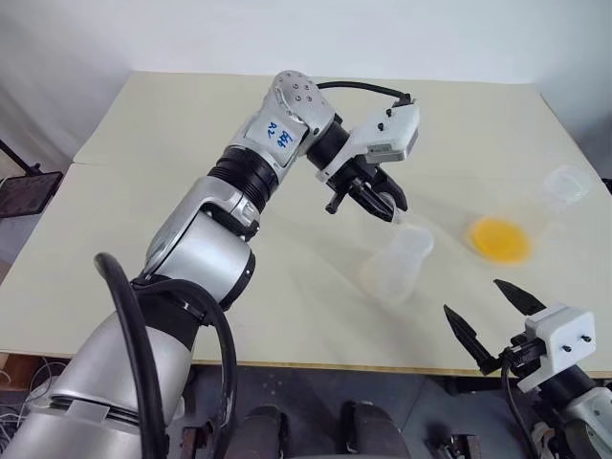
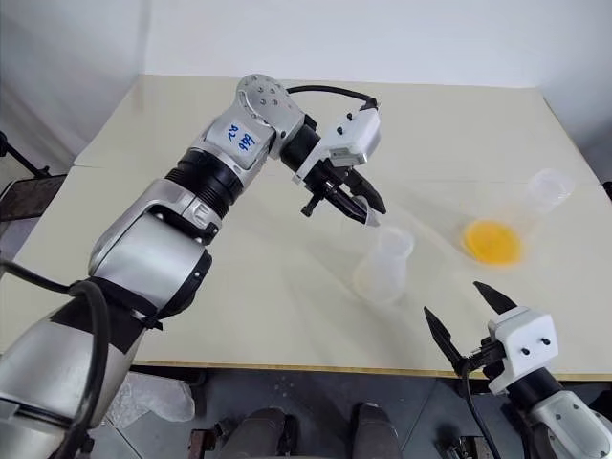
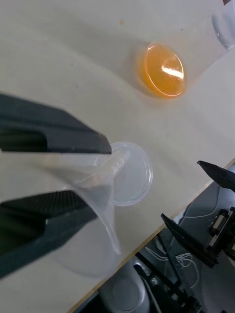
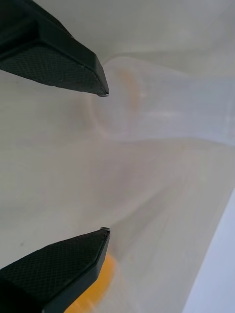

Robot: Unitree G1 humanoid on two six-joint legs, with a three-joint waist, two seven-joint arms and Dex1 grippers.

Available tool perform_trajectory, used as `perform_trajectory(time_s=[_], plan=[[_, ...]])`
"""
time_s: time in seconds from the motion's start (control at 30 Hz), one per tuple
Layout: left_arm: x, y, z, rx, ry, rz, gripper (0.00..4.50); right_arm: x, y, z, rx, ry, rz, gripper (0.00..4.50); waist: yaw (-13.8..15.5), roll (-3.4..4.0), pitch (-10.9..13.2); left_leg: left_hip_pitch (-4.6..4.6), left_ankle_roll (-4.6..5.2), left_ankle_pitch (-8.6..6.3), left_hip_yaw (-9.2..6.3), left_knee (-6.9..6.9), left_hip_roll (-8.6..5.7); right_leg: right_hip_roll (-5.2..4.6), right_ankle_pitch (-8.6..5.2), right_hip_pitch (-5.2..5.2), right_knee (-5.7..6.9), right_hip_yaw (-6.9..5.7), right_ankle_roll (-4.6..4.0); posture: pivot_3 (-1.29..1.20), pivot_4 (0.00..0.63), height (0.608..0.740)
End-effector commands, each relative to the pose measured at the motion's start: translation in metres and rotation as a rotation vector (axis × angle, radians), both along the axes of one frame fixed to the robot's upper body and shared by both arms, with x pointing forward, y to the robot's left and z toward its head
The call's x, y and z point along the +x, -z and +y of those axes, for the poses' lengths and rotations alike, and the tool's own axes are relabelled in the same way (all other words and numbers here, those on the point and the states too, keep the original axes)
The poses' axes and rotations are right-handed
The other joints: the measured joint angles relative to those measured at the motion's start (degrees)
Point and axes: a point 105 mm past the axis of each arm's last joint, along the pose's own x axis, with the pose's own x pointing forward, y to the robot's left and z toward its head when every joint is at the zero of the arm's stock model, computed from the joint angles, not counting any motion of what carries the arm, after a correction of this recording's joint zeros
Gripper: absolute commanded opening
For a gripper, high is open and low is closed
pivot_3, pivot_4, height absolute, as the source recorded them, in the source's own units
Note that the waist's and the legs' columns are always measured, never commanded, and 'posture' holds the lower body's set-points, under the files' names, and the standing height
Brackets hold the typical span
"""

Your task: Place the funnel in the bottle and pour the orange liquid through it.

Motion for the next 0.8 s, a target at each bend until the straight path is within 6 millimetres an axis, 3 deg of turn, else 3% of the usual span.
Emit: perform_trajectory(time_s=[0.03,0.23,0.27,0.8], plan=[[-0.016,-0.011,-0.002,0.059,0.136,-0.025,2.54,-0.002,-0.004,0.001,-0.005,0.007,-0.033,4.5,0.0,0.0,0.0,0.0,0.0,0.0,0.0,0.0,0.0,0.0,0.0,0.0,-0.01,0.0,0.0,0.0,0.15,0.74],[-0.018,-0.014,-0.005,0.056,0.145,-0.03,4.34,-0.002,-0.003,0.003,0.002,0.013,-0.039,4.5,0.0,0.0,0.0,0.0,0.02,-0.01,0.0,0.0,0.0,0.01,0.0,0.0,-0.01,0.0,0.0,0.0,0.15,0.74],[-0.018,-0.013,-0.005,0.056,0.146,-0.03,4.47,-0.002,-0.003,0.003,0.002,0.014,-0.038,4.5,0.0,0.0,0.0,0.0,0.02,-0.01,0.02,0.0,0.0,0.0,0.0,-0.01,-0.01,0.01,0.0,0.0,0.15,0.74],[-0.019,-0.028,-0.008,0.022,0.148,-0.06,4.47,0.0,-0.002,0.003,0.005,0.016,-0.041,4.5,0.0,-0.01,0.0,-0.02,0.06,-0.02,0.05,0.0,0.0,0.0,0.0,-0.02,-0.03,0.02,0.0,0.0,0.15,0.74]])
